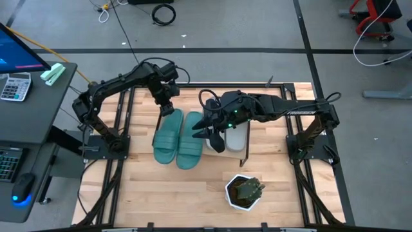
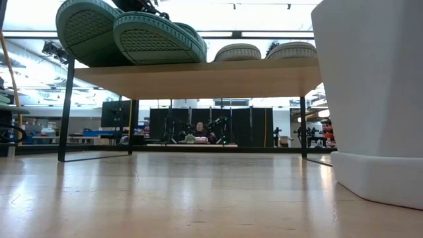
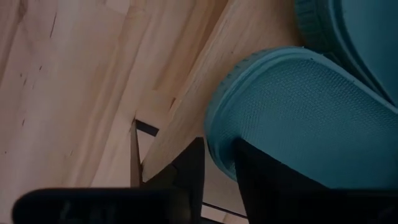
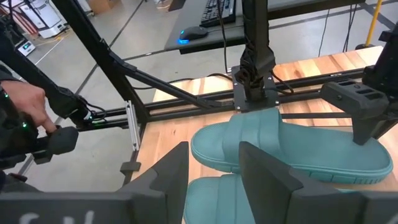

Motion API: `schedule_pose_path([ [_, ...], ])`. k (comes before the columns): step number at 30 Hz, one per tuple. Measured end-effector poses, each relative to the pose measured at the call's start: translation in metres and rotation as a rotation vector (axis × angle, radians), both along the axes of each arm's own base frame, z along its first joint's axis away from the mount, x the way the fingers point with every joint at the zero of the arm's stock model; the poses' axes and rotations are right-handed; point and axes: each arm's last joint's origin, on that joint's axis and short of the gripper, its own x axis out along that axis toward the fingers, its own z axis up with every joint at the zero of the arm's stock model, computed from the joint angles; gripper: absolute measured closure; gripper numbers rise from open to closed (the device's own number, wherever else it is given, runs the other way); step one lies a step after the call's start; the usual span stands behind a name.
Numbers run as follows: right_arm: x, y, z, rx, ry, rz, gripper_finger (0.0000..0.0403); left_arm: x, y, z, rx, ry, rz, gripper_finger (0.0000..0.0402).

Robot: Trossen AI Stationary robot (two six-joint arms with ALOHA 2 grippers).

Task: Pick and place slides into the shelf
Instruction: Put the green slipper on the shelf

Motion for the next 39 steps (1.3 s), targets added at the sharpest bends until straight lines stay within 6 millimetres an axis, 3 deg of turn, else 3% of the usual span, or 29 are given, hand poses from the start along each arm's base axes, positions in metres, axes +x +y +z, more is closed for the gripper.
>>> schedule_pose_path([
  [10,0.000,0.000,0.000,0.000,0.004,0.001,0.0255,-0.002,0.002,0.010,0.058,-0.005,0.021,0.0288],
  [19,0.000,0.000,-0.001,0.001,0.005,0.001,0.0255,0.001,0.008,0.050,0.194,-0.080,0.042,0.0268],
  [27,0.002,0.001,0.006,-0.005,-0.066,0.041,0.0255,0.002,0.006,0.097,0.285,-0.219,0.042,0.0257],
  [30,0.001,0.001,0.005,-0.017,-0.056,0.043,0.0257,0.001,-0.003,0.120,0.333,-0.293,0.003,0.0263],
  [33,0.001,0.000,0.004,-0.039,-0.056,0.019,0.0259,-0.005,-0.022,0.147,0.353,-0.409,-0.049,0.0276],
  [39,0.003,0.000,0.000,-0.084,-0.031,0.013,0.0260,-0.026,-0.064,0.184,0.378,-0.564,-0.119,0.0306],
])
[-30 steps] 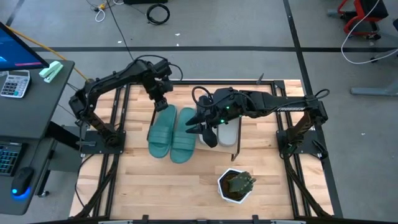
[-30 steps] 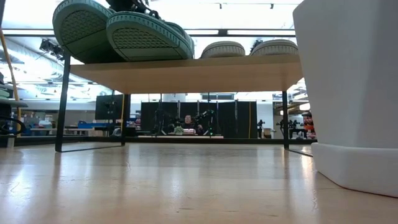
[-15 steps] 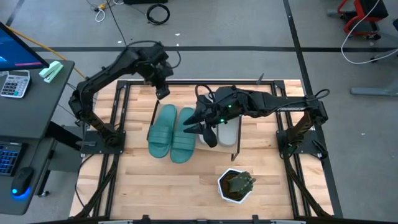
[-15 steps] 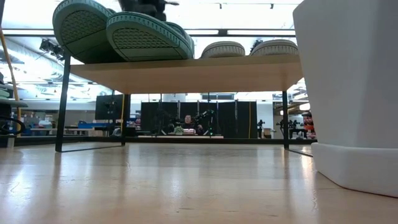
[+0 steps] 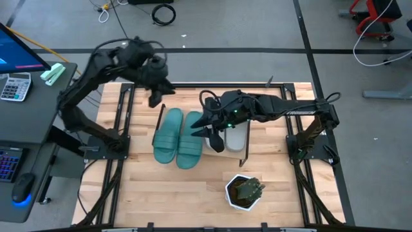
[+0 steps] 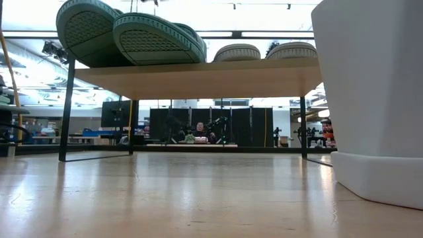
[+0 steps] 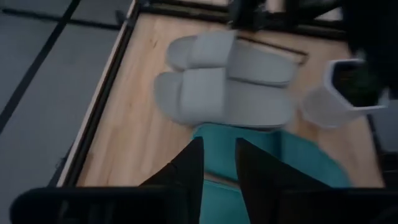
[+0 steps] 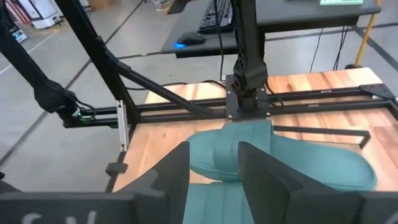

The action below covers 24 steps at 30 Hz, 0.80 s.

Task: Pick and place slides into the shelf
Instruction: Put the green slipper on the shelf

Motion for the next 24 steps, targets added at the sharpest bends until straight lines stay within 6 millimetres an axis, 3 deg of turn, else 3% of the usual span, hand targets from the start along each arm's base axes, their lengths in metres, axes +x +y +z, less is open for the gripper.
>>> schedule_pose_path([
  [6,0.013,0.001,-0.003,-0.017,-0.040,0.033,0.0260,-0.027,-0.027,0.019,-0.020,-0.083,0.040,0.0337],
  [11,0.042,0.003,-0.006,-0.044,-0.020,0.089,0.0260,-0.045,-0.047,0.027,-0.050,-0.118,0.023,0.0356],
  [17,0.070,-0.007,-0.012,-0.075,0.074,0.102,0.0260,-0.055,-0.069,0.023,-0.092,-0.043,-0.035,0.0368],
  [24,0.082,-0.028,-0.020,-0.056,0.140,0.068,0.0260,-0.062,-0.096,0.020,-0.116,0.033,-0.095,0.0372],
])
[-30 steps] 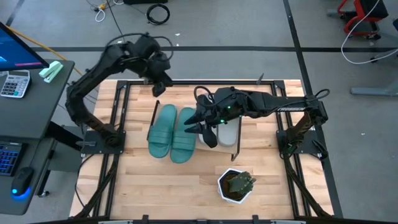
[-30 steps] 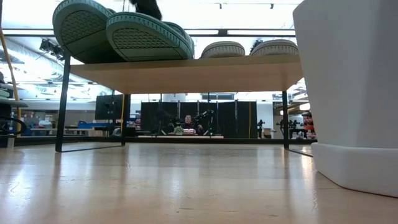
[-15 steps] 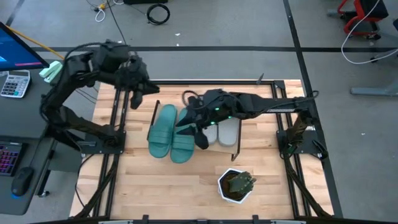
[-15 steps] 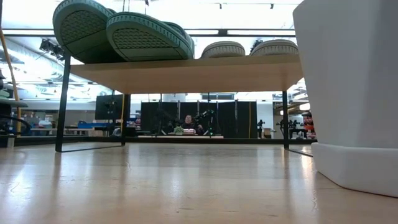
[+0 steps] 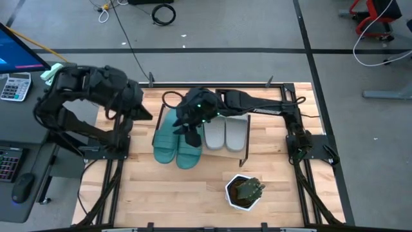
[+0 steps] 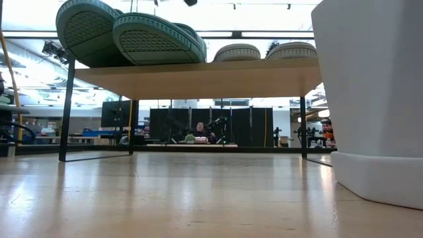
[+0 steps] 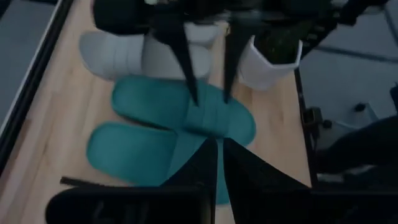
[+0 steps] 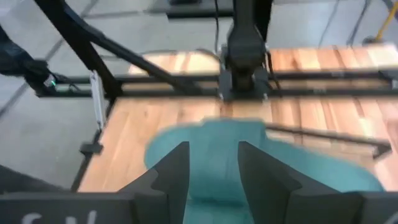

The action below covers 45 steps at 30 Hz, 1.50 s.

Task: Pick and place slides into the shelf
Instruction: Put the green slipper on the shelf

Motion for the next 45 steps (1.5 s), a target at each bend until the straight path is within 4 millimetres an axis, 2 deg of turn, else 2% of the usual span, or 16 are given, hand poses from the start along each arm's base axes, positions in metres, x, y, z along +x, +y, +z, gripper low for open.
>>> schedule_pose_path([
  [13,0.021,0.000,-0.021,0.033,-0.013,-0.004,0.0270,-0.012,-0.035,-0.012,-0.018,0.103,0.039,0.0376],
  [23,0.039,0.005,-0.053,0.039,0.059,-0.002,0.0333,-0.005,-0.052,-0.036,-0.021,0.181,0.055,0.0380],
  [28,0.042,0.008,-0.059,0.034,0.071,0.002,0.0347,-0.003,-0.058,-0.036,-0.038,0.161,0.046,0.0385],
  [34,0.048,0.008,-0.075,0.038,0.117,0.002,0.0358,-0.003,-0.062,-0.035,-0.033,0.135,0.046,0.0380],
  [41,0.050,0.007,-0.083,0.043,0.152,0.005,0.0396,-0.003,-0.062,-0.035,-0.030,0.133,0.050,0.0387],
  [45,0.048,0.007,-0.086,0.043,0.186,0.003,0.0395,-0.003,-0.062,-0.035,-0.031,0.132,0.049,0.0389],
])
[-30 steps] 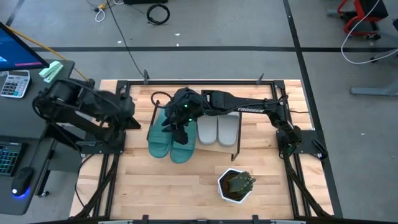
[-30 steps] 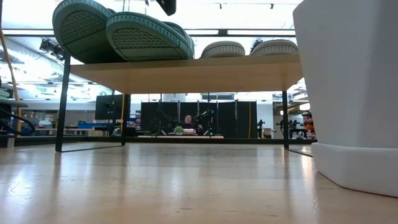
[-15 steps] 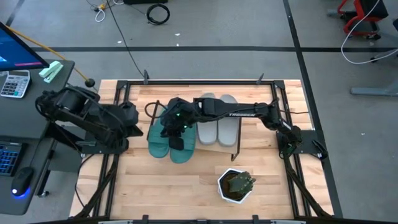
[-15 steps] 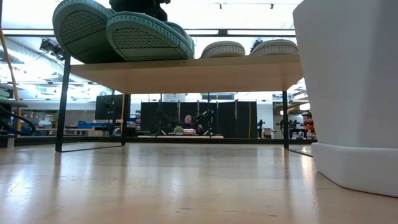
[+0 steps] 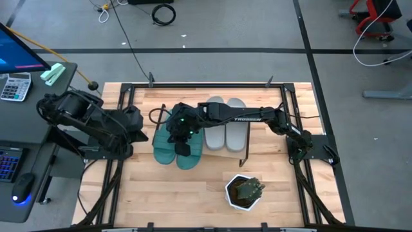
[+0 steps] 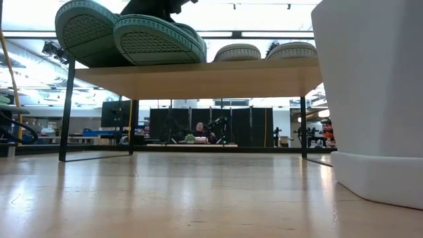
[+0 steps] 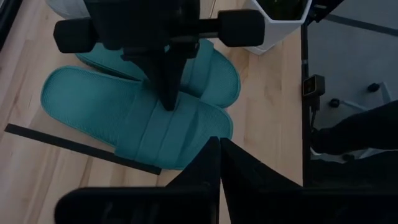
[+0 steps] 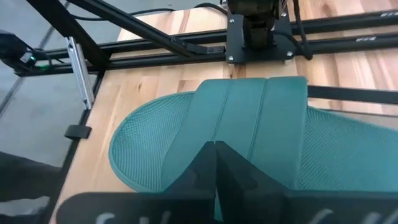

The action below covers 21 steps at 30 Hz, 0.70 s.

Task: Pick and place slides into the shelf
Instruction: Put the green slipper on the shelf

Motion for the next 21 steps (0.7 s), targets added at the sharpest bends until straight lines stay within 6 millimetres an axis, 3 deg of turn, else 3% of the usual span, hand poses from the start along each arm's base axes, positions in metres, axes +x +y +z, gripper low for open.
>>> schedule_pose_path([
  [9,-0.003,-0.008,-0.003,0.005,0.049,-0.012,0.0398,0.000,0.000,0.000,0.001,0.000,-0.001,0.0380],
  [21,0.006,-0.008,-0.028,0.052,0.106,0.005,0.0396,0.000,0.000,0.000,0.002,0.000,-0.002,0.0392],
])
